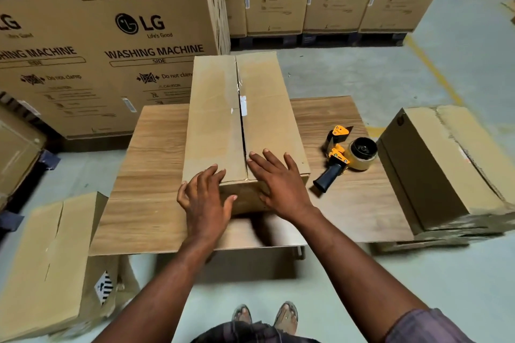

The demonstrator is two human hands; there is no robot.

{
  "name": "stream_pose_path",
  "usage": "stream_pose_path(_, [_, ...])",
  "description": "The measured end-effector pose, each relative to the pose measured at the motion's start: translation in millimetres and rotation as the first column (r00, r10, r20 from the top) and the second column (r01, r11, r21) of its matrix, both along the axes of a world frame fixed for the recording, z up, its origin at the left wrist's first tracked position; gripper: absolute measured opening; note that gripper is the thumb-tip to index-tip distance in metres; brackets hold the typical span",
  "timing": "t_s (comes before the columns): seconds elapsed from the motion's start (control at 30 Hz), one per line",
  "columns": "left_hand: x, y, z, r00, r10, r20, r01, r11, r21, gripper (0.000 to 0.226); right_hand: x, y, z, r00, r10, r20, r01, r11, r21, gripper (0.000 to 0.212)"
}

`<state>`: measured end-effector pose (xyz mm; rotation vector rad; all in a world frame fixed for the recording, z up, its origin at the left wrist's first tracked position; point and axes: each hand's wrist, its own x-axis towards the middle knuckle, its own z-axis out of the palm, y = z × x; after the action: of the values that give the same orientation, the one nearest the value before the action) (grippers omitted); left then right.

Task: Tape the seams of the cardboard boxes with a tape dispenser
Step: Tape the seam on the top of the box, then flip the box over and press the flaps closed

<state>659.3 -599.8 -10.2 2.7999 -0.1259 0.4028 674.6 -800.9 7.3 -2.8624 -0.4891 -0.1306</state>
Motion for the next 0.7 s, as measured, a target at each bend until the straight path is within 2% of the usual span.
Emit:
stream_pose_path(0.2, [1.1,-1.2,1.8,1.000,0.010,0.020,-0.009,0.999,-0.030,0.065,-4.5,10.8,-3.3,0.994,-0.103,0.029,0.101,0.992,0.078,0.070])
stream_pose_path(0.33, [3.0,-2.2,0.3,1.000,0.009,0.026,-0.008,0.998,-0.056,0.062,-7.4,11.1,-1.6,0.994,-0.103,0.025,0.099,0.987,0.129,0.079])
stream_pose_path(0.4, [1.8,2.7,-1.1,1.000,-0.023,0.015,0.024,0.998,-0.061,0.064,-16.0,8.3,-6.4,0.991,-0.132,0.020,0.124,0.967,0.223,0.078])
stream_pose_path(0.47, [-0.7,6.9,-0.9,0.998,-0.054,0.008,0.055,0.996,-0.077,0.066,-29.5,5.6,-13.2,0.973,-0.227,0.033,0.190,0.880,0.434,0.066])
stream_pose_path(0.5, [-2.4,6.9,0.2,0.998,-0.057,0.004,0.057,0.993,-0.099,0.065,-36.5,4.9,-13.8,0.944,-0.330,0.024,0.251,0.761,0.598,0.054])
stream_pose_path(0.53, [-4.7,5.4,3.2,0.999,-0.051,0.005,0.051,0.990,-0.133,0.062,-41.9,4.1,-13.6,0.888,-0.460,-0.025,0.316,0.568,0.760,0.042])
stream_pose_path(0.57, [-6.0,1.1,7.5,0.999,-0.049,0.021,0.052,0.982,-0.183,0.058,-44.0,1.0,-11.6,0.817,-0.563,-0.124,0.360,0.331,0.872,0.034])
stream_pose_path(0.6, [-8.7,-5.6,12.5,0.997,-0.061,0.053,0.072,0.965,-0.251,0.054,-44.1,-3.3,-9.5,0.747,-0.620,-0.241,0.383,0.105,0.918,0.031])
stream_pose_path(0.63, [-12.6,-15.0,18.3,0.990,-0.102,0.094,0.127,0.936,-0.327,0.050,-42.6,-9.4,-7.7,0.683,-0.640,-0.351,0.397,-0.077,0.914,0.032])
stream_pose_path(0.7, [-19.6,-44.3,27.4,0.947,-0.268,0.179,0.321,0.826,-0.463,0.047,-34.6,-32.9,-7.5,0.590,-0.585,-0.556,0.439,-0.345,0.829,0.030])
